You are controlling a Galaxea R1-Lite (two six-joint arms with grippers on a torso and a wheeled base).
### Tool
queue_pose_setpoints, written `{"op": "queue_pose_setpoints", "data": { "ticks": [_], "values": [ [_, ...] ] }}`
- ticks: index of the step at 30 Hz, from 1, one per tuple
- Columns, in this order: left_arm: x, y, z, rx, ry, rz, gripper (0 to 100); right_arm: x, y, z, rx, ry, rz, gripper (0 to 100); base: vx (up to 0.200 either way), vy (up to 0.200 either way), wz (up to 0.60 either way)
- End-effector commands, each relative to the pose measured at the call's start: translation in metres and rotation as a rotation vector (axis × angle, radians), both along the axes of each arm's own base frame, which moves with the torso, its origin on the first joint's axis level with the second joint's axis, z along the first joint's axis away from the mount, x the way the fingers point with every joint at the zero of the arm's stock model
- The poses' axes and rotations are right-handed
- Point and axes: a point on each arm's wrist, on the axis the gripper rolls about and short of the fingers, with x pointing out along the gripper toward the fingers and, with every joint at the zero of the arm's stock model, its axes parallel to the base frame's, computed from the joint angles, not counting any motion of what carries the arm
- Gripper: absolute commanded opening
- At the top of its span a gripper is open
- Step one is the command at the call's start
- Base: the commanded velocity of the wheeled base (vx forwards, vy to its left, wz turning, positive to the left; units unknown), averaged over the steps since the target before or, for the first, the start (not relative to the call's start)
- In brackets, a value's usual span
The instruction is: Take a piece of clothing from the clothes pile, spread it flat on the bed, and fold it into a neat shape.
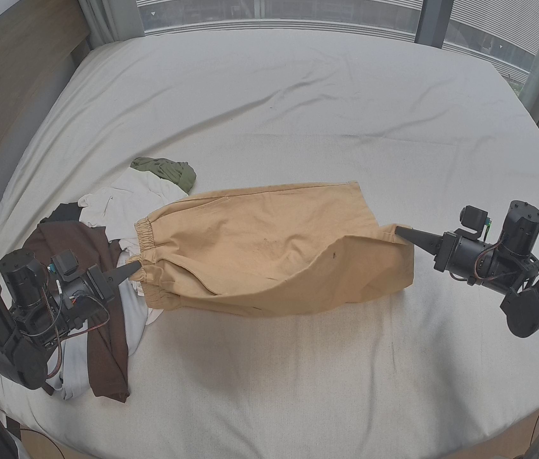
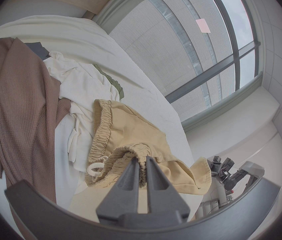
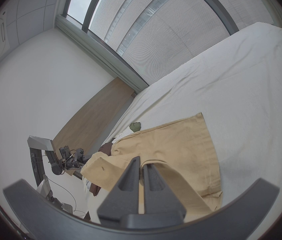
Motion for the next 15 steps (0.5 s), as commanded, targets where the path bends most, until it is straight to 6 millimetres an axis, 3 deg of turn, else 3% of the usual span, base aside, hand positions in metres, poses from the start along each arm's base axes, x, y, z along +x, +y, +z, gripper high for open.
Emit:
{"op": "queue_pose_setpoints", "data": {
  "ticks": [1,15],
  "values": [
    [0.005,0.000,0.005,-0.017,-0.018,0.007,0,0.008,0.001,0.008,0.016,-0.012,-0.003,0,0.000,0.000,0.00],
    [0.015,-0.006,0.008,-0.047,-0.029,0.063,0,0.029,-0.001,0.028,0.024,-0.012,-0.018,0,0.000,0.000,0.00]
  ]
}}
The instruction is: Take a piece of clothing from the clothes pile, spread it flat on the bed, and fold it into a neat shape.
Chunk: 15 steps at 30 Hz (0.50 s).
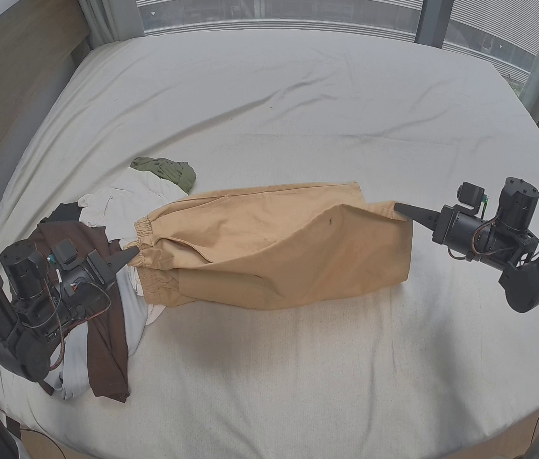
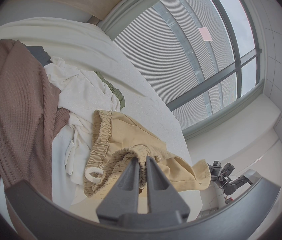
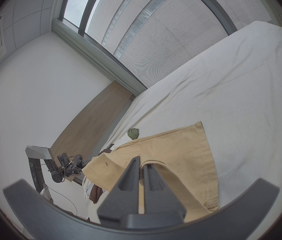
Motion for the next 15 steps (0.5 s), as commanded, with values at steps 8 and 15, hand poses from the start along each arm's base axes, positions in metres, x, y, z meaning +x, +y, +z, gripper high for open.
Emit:
{"op": "queue_pose_setpoints", "data": {
  "ticks": [8,15],
  "values": [
    [0.014,-0.011,0.001,-0.008,-0.022,0.060,0,0.016,-0.001,0.022,0.002,-0.014,-0.008,0,0.000,0.000,0.00],
    [0.019,-0.012,0.001,-0.010,-0.035,0.084,0,0.025,-0.005,0.034,0.002,-0.013,-0.024,0,0.000,0.000,0.00]
  ]
}}
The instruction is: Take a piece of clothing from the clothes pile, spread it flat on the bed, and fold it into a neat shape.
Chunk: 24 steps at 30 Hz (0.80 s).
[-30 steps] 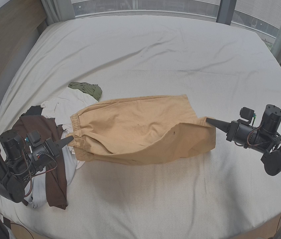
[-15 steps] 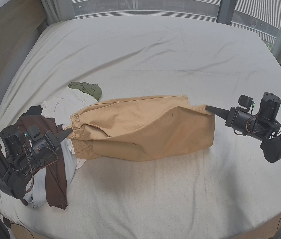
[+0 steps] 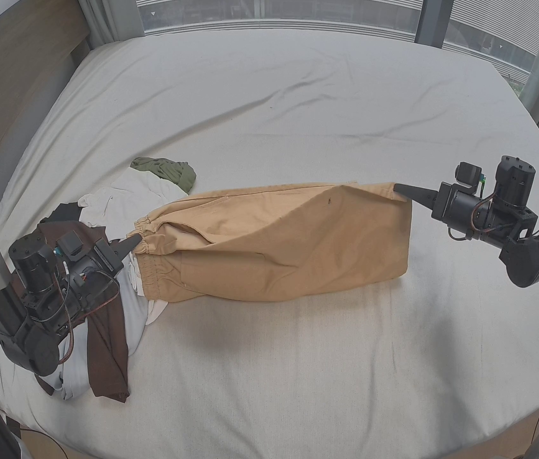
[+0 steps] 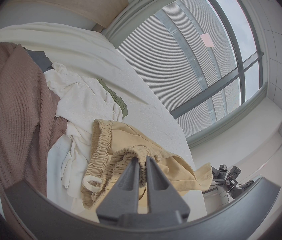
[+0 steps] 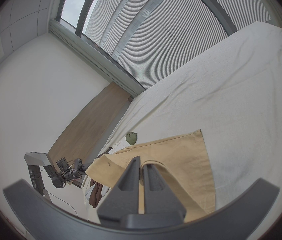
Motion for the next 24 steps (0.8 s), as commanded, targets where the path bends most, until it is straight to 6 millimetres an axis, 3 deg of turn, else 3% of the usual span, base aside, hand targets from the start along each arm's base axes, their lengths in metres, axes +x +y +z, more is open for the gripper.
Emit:
{"op": "queue_pose_setpoints", "data": {
  "ticks": [1,8,24],
  "values": [
    [0.004,-0.001,0.000,-0.003,-0.006,0.004,0,0.005,-0.003,0.011,0.003,-0.025,-0.010,0,0.000,0.000,0.00],
    [0.008,0.000,0.002,-0.006,-0.019,0.020,0,0.014,0.001,0.023,0.004,-0.032,-0.004,0,0.000,0.000,0.00],
    [0.017,-0.001,-0.004,-0.028,-0.003,0.062,0,0.050,0.011,0.004,-0.001,0.003,0.005,0,0.000,0.000,0.00]
  ]
}}
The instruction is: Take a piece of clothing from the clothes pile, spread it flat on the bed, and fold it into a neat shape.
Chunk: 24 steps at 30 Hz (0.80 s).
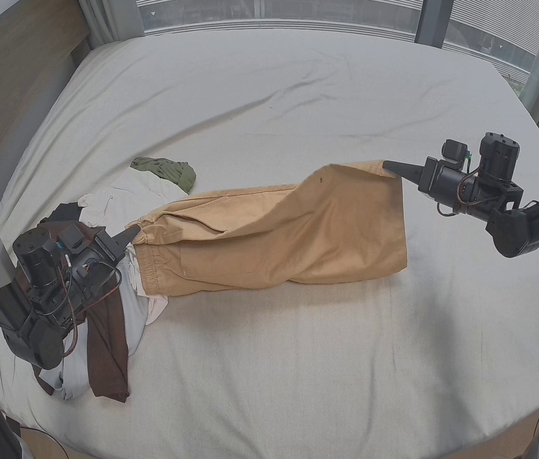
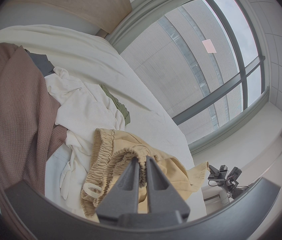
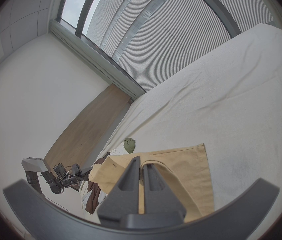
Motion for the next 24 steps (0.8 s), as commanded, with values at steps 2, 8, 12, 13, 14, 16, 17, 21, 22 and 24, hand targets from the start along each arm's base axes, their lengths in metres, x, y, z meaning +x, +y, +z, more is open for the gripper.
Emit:
{"op": "queue_pose_setpoints", "data": {
  "ticks": [2,8,12,13,14,16,17,21,22,24],
  "values": [
    [0.009,0.000,-0.007,0.000,0.008,0.029,0,0.014,0.000,-0.010,-0.001,0.006,-0.009,0,0.000,0.000,0.00],
    [0.014,-0.001,-0.012,-0.002,0.018,0.044,0,0.024,0.002,-0.014,0.000,-0.001,-0.023,0,0.000,0.000,0.00],
    [0.017,-0.004,-0.013,-0.022,0.021,0.039,0,0.029,0.001,-0.017,0.001,0.001,-0.028,0,0.000,0.000,0.00],
    [0.018,-0.004,-0.013,-0.028,0.020,0.045,0,0.030,0.001,-0.018,0.001,0.001,-0.029,0,0.000,0.000,0.00],
    [0.020,-0.005,-0.012,-0.036,0.017,0.056,0,0.032,0.001,-0.018,0.001,-0.002,-0.029,0,0.000,0.000,0.00],
    [0.023,-0.005,-0.011,-0.043,0.011,0.076,0,0.035,0.002,-0.020,0.001,-0.003,-0.041,0,0.000,0.000,0.00],
    [0.023,-0.005,-0.011,-0.044,0.008,0.083,0,0.037,0.003,-0.021,0.000,-0.004,-0.049,0,0.000,0.000,0.00],
    [0.025,-0.005,-0.012,-0.044,0.008,0.090,0,0.044,0.005,-0.023,0.002,-0.012,-0.052,0,0.000,0.000,0.00],
    [0.025,-0.005,-0.012,-0.044,0.008,0.091,0,0.045,0.005,-0.023,0.003,-0.011,-0.052,0,0.000,0.000,0.00],
    [0.025,-0.005,-0.012,-0.044,0.008,0.090,0,0.046,0.005,-0.023,0.002,-0.005,-0.052,0,0.000,0.000,0.00]
  ]
}}
